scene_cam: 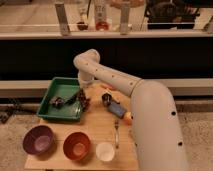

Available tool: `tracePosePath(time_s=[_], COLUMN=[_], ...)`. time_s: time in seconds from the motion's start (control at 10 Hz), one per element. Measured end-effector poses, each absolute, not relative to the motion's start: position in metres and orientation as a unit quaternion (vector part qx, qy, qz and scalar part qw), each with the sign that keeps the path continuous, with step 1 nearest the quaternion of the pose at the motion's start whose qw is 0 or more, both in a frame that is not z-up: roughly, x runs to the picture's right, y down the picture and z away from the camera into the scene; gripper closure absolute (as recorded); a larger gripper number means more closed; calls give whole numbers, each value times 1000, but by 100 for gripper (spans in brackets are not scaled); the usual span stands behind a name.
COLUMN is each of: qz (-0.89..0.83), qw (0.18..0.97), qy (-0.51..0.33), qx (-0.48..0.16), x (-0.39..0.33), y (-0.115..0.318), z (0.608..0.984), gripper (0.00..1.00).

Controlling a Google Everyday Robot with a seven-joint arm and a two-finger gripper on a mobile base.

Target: Place grapes in tray

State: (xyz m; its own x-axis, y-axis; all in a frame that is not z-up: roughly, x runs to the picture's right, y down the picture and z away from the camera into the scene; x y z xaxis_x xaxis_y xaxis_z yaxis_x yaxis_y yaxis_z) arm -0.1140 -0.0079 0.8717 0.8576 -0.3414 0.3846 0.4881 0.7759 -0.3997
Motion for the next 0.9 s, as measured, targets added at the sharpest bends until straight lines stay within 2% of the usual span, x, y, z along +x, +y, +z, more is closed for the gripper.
tracePosePath(time_s=[0.9], qz=[-227], qw=[954], qy=[-102], qx=[-169], x=[-93], y=[-60], z=[823], gripper=[100])
